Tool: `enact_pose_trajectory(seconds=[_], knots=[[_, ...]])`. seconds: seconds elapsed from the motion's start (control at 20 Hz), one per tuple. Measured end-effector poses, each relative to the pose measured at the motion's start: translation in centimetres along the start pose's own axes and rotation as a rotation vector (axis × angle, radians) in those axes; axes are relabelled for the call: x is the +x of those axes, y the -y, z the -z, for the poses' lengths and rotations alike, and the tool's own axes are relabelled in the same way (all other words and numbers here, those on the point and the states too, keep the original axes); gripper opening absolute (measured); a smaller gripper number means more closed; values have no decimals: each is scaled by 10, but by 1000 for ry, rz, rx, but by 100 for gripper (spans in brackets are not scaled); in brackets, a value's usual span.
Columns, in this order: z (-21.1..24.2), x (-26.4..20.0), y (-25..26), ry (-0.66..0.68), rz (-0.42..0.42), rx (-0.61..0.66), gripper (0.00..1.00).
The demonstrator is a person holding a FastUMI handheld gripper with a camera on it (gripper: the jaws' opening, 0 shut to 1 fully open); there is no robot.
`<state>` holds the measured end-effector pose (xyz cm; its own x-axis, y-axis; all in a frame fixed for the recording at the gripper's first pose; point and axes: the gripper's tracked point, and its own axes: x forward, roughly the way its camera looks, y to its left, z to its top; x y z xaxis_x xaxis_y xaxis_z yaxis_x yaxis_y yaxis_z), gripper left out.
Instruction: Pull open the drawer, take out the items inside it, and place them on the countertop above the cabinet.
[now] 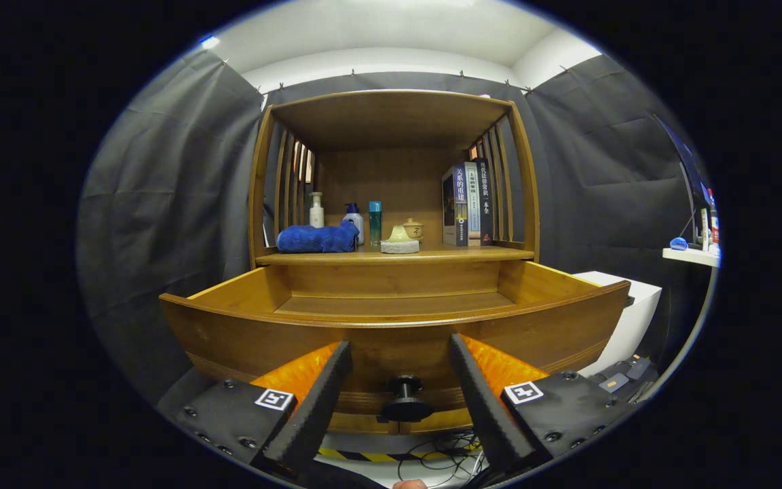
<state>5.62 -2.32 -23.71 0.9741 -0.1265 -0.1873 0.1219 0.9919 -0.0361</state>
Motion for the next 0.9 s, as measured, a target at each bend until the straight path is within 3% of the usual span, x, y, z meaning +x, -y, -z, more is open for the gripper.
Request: enact_pose_trajectory(seconds=[0.25, 0.9], knots=[[-4, 31, 3, -23, -5, 2, 97], [-27, 165, 0, -40, 4, 14, 97]])
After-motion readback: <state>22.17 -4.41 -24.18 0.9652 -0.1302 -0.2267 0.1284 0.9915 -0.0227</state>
